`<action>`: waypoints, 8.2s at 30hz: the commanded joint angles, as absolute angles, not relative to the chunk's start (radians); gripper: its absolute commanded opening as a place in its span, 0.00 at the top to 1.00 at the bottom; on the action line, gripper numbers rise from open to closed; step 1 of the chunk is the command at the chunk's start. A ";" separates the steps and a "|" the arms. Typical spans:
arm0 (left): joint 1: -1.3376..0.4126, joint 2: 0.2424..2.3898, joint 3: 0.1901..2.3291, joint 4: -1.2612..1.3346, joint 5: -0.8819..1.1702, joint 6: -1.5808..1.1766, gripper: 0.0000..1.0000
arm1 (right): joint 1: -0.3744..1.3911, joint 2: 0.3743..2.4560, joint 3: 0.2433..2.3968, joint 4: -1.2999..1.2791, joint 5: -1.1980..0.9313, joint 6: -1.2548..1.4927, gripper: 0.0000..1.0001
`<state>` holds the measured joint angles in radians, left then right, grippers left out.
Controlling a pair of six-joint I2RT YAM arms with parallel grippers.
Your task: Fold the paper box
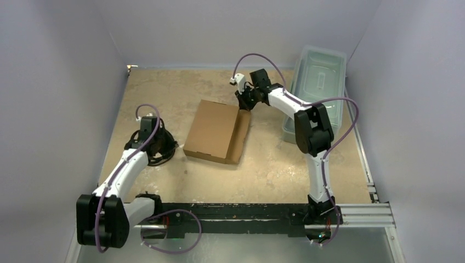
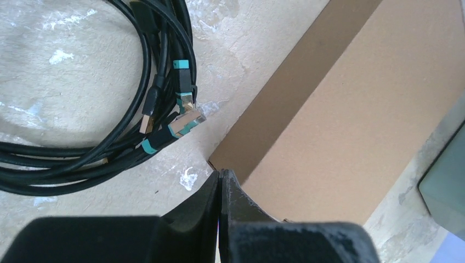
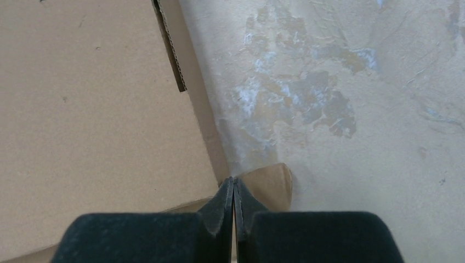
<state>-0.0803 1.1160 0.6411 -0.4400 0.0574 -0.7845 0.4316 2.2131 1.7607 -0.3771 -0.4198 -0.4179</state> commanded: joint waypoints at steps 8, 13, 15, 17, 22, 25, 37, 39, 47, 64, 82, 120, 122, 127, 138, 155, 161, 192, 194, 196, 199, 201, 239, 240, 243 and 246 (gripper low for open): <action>-0.086 1.006 0.514 -0.459 0.112 -0.879 1.00 | 0.465 2.059 1.558 -0.304 -0.486 -0.373 0.98; -0.087 0.976 0.501 -0.479 0.106 -0.879 1.00 | 0.479 2.007 1.501 -0.286 -0.488 -0.367 0.98; -0.087 0.993 0.496 -0.457 0.118 -0.883 1.00 | 0.483 1.989 1.479 -0.285 -0.490 -0.372 0.98; -0.087 1.028 0.512 -0.444 0.116 -0.872 1.00 | 0.490 1.969 1.454 -0.285 -0.497 -0.378 0.98; -0.087 1.154 0.597 -0.394 0.096 -0.834 1.00 | 0.522 1.901 1.349 -0.277 -0.511 -0.406 0.98; -0.087 1.240 0.676 -0.385 0.097 -0.799 1.00 | 0.533 1.859 1.280 -0.269 -0.500 -0.408 0.98; -0.086 1.615 0.958 -0.384 0.170 -0.627 1.00 | 0.530 1.650 1.129 -0.295 -0.408 -0.469 0.90; -0.086 1.644 1.000 -0.395 0.155 -0.605 1.00 | 0.528 1.607 1.124 -0.302 -0.388 -0.493 0.88; -0.076 1.587 1.064 -0.402 0.132 -0.465 1.00 | 0.525 1.449 1.110 -0.283 -0.365 -0.550 0.74; -0.002 1.260 0.751 -0.260 0.451 -0.478 0.40 | 0.418 1.792 1.356 -0.172 -0.607 -0.040 0.39; 0.007 1.635 0.930 -0.300 0.445 -0.439 0.59 | 0.408 1.923 1.294 -0.201 -0.476 -0.035 0.52; 0.057 1.066 0.758 -0.051 0.482 -0.567 0.01 | 0.464 1.337 1.079 -0.303 -0.578 -0.509 0.40; 0.056 1.068 0.720 -0.017 0.625 -0.613 0.03 | 0.464 1.275 1.083 -0.325 -0.636 -0.563 0.35; -0.093 1.008 0.658 -0.080 0.601 -0.625 0.18 | 0.415 1.194 1.061 -0.290 -0.794 -0.539 0.01; -0.397 1.061 0.554 -0.023 0.158 -0.883 0.88 | 0.405 1.491 1.250 -0.146 -0.358 -0.357 0.59; -0.436 1.420 0.718 -0.034 0.015 -0.877 1.00 | 0.407 2.078 1.709 -0.351 -0.162 -0.367 0.77; -0.433 1.478 0.744 -0.015 -0.029 -0.861 1.00 | 0.418 2.081 1.678 -0.381 -0.209 -0.415 0.78; -0.374 1.215 0.850 -0.303 -0.068 -0.557 0.96 | 0.466 1.502 1.282 -0.506 -0.343 -0.553 0.61; -0.378 1.128 0.789 -0.265 0.054 -0.532 0.83 | 0.466 1.477 1.296 -0.572 -0.484 -0.641 0.55; -0.387 1.060 0.735 -0.221 0.178 -0.523 0.72 | 0.465 1.458 1.288 -0.631 -0.623 -0.725 0.47; -0.442 1.008 0.700 -0.197 0.247 -0.502 0.67 | 0.466 1.450 1.255 -0.658 -0.767 -0.803 0.36; -0.538 1.002 0.718 -0.245 0.195 -0.442 0.63 | 0.466 1.466 1.241 -0.653 -0.782 -0.818 0.36; -0.625 1.396 0.699 -0.019 -0.236 -0.865 1.00 | 0.387 1.473 1.163 -0.560 -0.739 -0.740 0.36; -0.622 1.420 0.709 0.024 -0.224 -0.862 1.00 | 0.386 1.472 1.163 -0.559 -0.738 -0.739 0.36; -0.611 1.498 0.753 0.078 -0.174 -0.852 1.00 | 0.385 1.469 1.160 -0.554 -0.736 -0.737 0.36; -0.599 1.575 0.823 0.078 -0.154 -0.826 1.00 | 0.386 1.470 1.158 -0.546 -0.727 -0.733 0.36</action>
